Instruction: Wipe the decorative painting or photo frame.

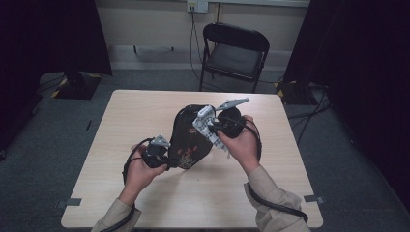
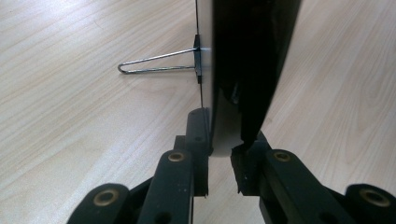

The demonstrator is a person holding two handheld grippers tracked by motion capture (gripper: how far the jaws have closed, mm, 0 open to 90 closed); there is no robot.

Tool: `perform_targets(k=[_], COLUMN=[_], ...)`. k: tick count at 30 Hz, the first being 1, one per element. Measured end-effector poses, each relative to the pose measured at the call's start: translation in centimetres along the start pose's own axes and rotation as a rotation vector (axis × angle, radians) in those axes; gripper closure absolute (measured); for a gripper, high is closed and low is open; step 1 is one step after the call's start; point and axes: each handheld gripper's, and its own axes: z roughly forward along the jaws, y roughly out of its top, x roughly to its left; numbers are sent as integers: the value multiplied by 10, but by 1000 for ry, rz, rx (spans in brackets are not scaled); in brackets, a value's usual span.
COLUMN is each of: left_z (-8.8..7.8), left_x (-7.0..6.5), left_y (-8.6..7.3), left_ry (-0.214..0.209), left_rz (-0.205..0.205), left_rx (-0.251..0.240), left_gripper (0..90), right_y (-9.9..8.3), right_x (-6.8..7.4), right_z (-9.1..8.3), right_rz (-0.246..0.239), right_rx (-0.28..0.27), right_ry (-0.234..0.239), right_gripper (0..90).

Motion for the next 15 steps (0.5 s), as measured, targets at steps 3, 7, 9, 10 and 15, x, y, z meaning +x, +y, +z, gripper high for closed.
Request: perform_targets(k=[3, 7, 9, 10, 15], left_z=[0, 0, 0, 0, 0], left_x=[0, 0, 0, 0, 0], left_y=[0, 0, 0, 0, 0], left_ry=[-5, -4, -4, -4, -2], left_rz=[0, 0, 0, 0, 0], left_rx=[2, 0, -1, -1, 1], left_gripper=[787, 787, 787, 787, 787], right_y=[-11, -27, -36, -41, -62], right_x=[2, 7, 9, 10, 14], right_z=[9, 20, 27, 31, 47], right_rz=[-2, 0, 5, 7, 21], right_rx=[19, 48, 61, 71, 109], right_ry=[9, 24, 30, 35, 50], right_gripper=[812, 812, 812, 812, 812])
